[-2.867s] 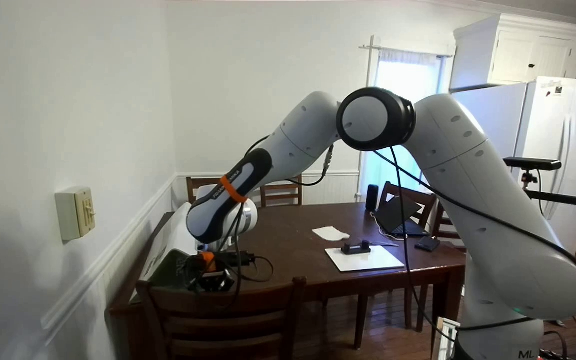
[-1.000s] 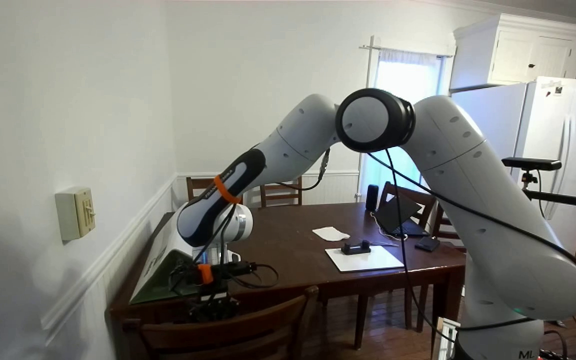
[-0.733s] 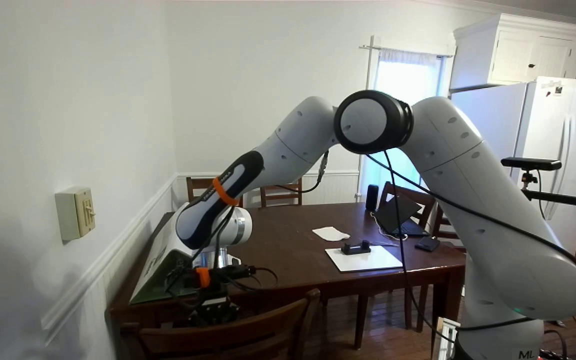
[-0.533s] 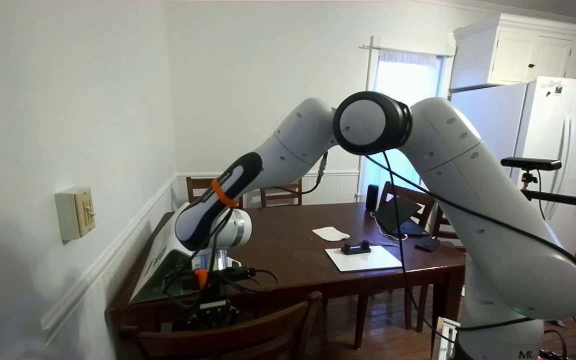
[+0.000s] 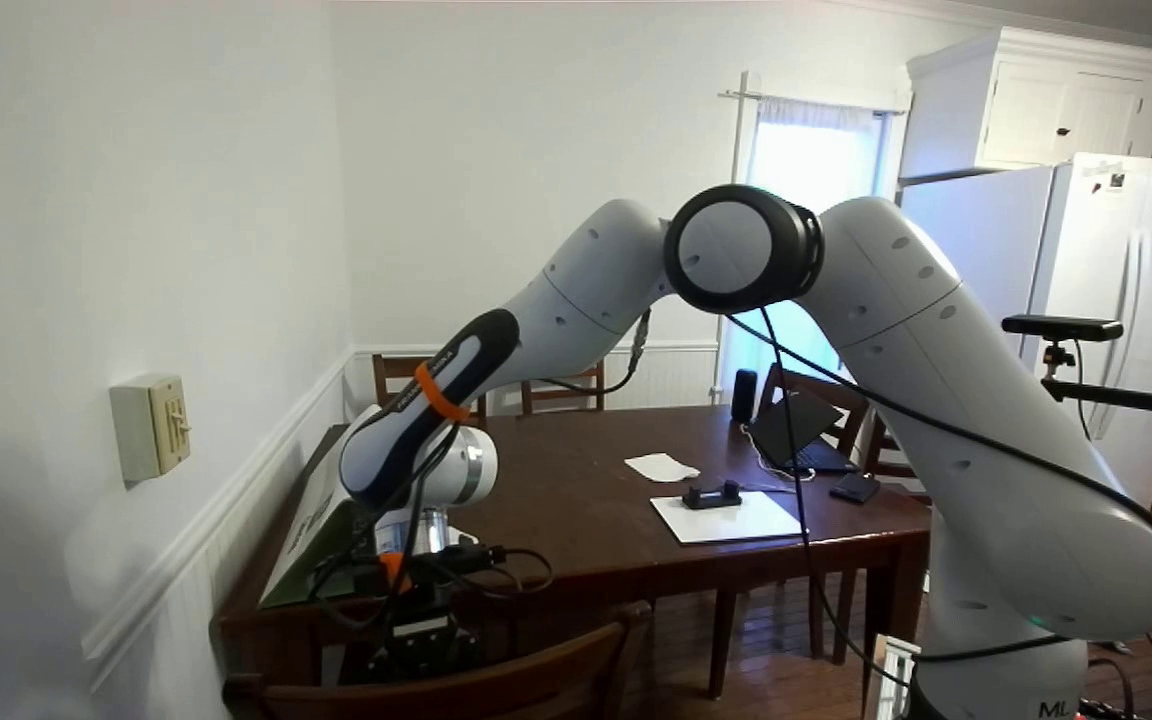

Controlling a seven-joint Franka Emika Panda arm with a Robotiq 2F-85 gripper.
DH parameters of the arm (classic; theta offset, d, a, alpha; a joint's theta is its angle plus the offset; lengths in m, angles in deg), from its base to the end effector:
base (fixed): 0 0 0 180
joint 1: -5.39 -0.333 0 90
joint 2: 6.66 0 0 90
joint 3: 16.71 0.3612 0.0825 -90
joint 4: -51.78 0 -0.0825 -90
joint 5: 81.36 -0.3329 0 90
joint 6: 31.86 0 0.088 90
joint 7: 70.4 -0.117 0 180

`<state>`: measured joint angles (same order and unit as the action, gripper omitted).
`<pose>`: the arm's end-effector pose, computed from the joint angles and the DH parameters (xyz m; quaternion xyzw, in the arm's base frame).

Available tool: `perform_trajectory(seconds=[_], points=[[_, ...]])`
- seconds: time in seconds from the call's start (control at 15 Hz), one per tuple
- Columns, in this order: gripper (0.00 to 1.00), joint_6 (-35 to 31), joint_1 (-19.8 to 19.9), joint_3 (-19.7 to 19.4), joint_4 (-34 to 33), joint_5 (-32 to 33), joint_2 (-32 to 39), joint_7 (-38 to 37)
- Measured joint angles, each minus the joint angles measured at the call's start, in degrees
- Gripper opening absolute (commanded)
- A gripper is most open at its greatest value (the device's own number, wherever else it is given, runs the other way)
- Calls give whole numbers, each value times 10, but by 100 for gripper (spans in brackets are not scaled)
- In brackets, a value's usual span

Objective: Pull the left chair out

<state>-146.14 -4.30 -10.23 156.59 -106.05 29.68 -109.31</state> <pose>0.5555 0.1856 0.2314 -0.8981 0.3165 0.2959 0.0753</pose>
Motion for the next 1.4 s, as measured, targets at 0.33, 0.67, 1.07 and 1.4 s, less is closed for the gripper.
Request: perform_trajectory(seconds=[0.33,0.67,1.07,1.4], points=[[1,5,-10,3,0,0,1,-14],[0,7,-18,4,0,0,2,-25],[0,-38,-25,-14,-6,19,0,-44],[31,-72,-25,-48,-9,87,-31,-59]])
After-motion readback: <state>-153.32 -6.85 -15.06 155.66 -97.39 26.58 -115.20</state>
